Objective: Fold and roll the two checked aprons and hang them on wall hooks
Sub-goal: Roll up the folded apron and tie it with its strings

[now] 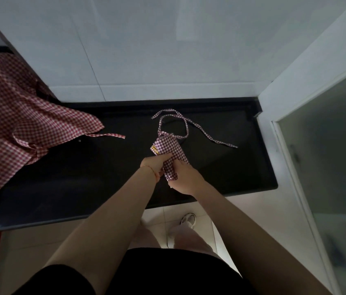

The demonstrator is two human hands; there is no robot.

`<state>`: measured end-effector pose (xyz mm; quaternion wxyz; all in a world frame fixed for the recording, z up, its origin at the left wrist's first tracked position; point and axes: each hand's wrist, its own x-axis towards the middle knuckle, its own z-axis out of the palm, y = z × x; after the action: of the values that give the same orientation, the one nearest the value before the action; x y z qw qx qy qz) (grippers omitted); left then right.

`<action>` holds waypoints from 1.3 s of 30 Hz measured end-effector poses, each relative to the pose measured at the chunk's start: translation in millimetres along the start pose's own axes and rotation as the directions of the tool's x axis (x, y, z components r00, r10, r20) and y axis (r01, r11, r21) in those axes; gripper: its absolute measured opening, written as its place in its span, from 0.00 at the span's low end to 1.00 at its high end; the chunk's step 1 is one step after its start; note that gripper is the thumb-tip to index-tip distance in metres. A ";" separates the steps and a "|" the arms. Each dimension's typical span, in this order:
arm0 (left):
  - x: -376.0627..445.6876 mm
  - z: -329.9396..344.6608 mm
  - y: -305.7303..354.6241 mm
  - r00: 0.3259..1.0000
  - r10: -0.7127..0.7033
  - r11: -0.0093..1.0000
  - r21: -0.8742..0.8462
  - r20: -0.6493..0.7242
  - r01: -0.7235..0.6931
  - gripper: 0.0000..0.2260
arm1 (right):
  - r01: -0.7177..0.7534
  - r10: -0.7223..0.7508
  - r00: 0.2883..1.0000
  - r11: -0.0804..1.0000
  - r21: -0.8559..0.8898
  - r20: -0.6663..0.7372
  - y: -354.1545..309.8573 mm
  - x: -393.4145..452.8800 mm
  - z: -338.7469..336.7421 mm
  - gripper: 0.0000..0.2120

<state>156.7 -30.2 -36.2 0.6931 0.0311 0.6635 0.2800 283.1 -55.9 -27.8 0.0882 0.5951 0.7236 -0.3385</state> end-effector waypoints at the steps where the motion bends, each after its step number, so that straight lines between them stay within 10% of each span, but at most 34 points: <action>1: -1.8 1.5 0.1 1.000 0.013 1.000 0.004 -0.004 -0.013 0.21 | -0.003 0.001 0.999 0.999 0.049 0.032 1.6 -1.8 -6.9 0.07; 6: -19.2 7.7 14.8 0.986 0.116 0.993 -0.033 0.119 -0.113 0.21 | -0.094 0.112 0.992 0.960 0.264 -0.054 6.5 -10.9 -62.8 0.02; 11: -61.7 16.1 60.9 0.904 0.306 0.952 -0.072 0.300 -0.298 0.14 | -0.094 0.180 0.978 0.829 0.551 -0.105 -5.4 -11.6 -125.4 0.31; 17: -117.6 13.6 111.2 0.769 0.507 0.852 -0.091 0.389 -0.515 0.17 | 0.093 0.093 0.958 0.795 0.600 -0.272 -50.2 -28.2 -175.0 0.24; 20: -143.8 4.1 132.5 0.709 0.578 0.761 0.048 0.403 -0.647 0.18 | 0.011 0.051 0.991 0.886 0.464 -0.121 -68.9 -36.6 -207.1 0.22; 23: -160.5 -9.8 155.2 0.662 0.659 0.591 0.299 0.356 -0.749 0.18 | -0.098 0.124 0.989 0.956 0.278 -0.079 -83.1 -56.1 -243.7 0.17; 28: -184.9 -24.2 186.7 0.463 0.772 0.081 0.655 0.436 -0.752 0.14 | 0.171 -0.040 0.820 0.969 0.178 -0.571 -104.1 -77.6 -279.8 0.17; 35: -217.9 -28.3 202.8 0.245 0.751 -0.418 0.729 0.613 -0.542 0.14 | 0.302 -0.258 0.877 0.952 0.048 -0.405 -134.6 -70.8 -273.3 0.36; 39: -223.2 -38.9 208.2 0.285 0.720 -0.393 0.711 0.632 -0.583 0.14 | 0.350 -0.259 0.809 0.933 0.079 -0.529 -140.4 -71.7 -277.5 0.14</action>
<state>56.4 36.3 246.9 0.1557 0.8012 0.5493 0.1792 249.9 42.9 273.9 -0.2138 0.5443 0.7748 -0.2402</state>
